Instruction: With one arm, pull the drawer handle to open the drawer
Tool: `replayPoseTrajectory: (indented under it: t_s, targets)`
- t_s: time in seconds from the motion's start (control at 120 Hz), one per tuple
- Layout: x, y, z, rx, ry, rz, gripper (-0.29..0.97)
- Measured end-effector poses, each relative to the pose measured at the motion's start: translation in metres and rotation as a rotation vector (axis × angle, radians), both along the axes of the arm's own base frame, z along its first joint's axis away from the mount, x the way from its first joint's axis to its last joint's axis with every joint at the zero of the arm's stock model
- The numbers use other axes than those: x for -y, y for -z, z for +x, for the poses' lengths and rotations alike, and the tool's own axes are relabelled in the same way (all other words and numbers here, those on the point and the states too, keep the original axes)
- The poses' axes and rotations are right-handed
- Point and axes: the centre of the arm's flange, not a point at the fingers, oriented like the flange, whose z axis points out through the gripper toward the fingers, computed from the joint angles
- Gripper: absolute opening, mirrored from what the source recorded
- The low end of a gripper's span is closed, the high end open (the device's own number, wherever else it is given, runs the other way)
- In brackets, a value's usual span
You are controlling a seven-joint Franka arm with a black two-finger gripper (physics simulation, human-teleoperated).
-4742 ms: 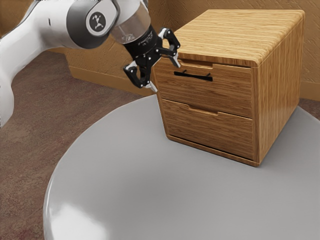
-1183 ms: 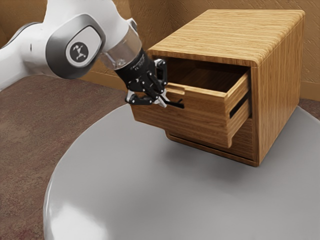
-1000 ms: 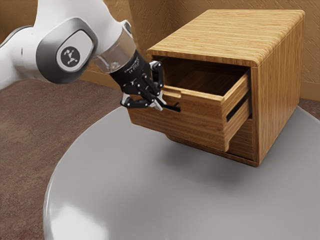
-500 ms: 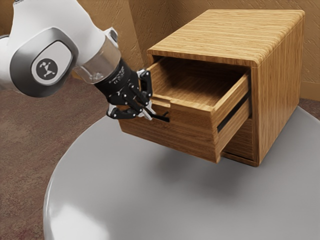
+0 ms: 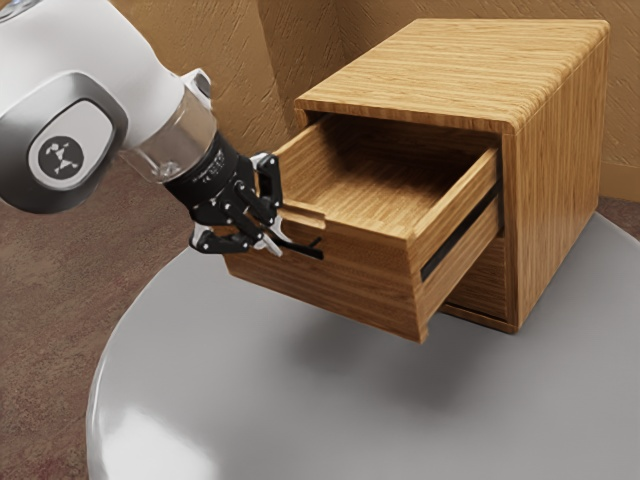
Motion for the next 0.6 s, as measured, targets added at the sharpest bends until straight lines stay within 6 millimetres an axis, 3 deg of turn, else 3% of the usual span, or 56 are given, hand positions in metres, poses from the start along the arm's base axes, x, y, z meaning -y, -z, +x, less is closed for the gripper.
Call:
replayPoseTrajectory:
  t_s: [0.6]
  targets:
    - [0.005, 0.005, -0.018, 0.009, -0.003, -0.001, -0.11]
